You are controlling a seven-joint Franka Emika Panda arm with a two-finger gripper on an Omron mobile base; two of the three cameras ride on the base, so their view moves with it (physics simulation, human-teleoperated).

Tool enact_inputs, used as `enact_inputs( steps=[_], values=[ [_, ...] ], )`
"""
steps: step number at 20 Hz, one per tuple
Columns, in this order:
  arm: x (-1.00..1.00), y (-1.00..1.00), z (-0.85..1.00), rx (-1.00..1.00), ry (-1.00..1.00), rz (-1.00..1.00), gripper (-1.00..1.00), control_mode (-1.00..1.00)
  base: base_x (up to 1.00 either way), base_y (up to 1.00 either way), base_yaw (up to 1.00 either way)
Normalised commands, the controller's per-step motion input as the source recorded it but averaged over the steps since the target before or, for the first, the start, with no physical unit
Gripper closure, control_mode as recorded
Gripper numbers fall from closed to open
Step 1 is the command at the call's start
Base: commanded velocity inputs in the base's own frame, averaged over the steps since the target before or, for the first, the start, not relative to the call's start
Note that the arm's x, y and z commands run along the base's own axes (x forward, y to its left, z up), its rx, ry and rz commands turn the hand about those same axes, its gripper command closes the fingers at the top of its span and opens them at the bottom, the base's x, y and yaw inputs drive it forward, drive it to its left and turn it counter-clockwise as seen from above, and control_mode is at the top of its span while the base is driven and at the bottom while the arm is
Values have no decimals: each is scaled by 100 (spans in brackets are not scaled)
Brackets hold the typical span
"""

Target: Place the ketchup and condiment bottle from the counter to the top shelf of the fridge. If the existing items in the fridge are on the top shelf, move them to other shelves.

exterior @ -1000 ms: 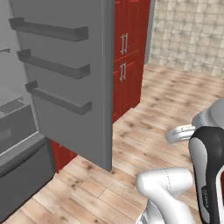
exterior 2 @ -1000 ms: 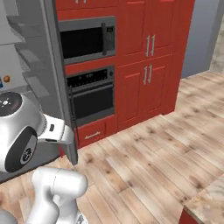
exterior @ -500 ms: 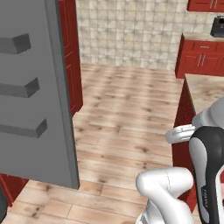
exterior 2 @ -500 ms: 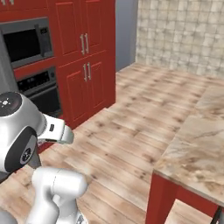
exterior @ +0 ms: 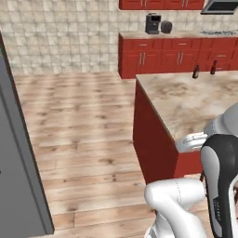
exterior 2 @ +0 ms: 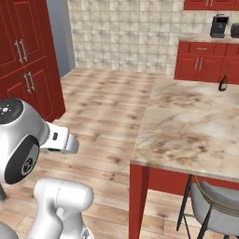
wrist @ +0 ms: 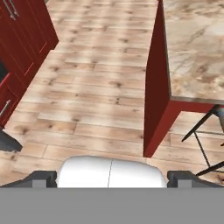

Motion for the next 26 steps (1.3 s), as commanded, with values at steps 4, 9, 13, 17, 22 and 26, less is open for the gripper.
enact_inputs(
  steps=[4, 9, 13, 17, 22, 26],
  values=[
    [0, 0, 0, 0, 0, 0, -100, 100, 0, -4, -47],
    [0, 0, 0, 0, 0, 0, -100, 100, 36, 7, -9],
    [0, 0, 0, 0, 0, 0, -100, 100, 64, 24, -1],
    [0, 0, 0, 0, 0, 0, -100, 100, 78, 31, -3],
    [0, 0, 0, 0, 0, 0, -100, 100, 88, 32, -1],
    [0, 0, 0, 0, 0, 0, -100, 100, 89, 39, -1]
  ],
)
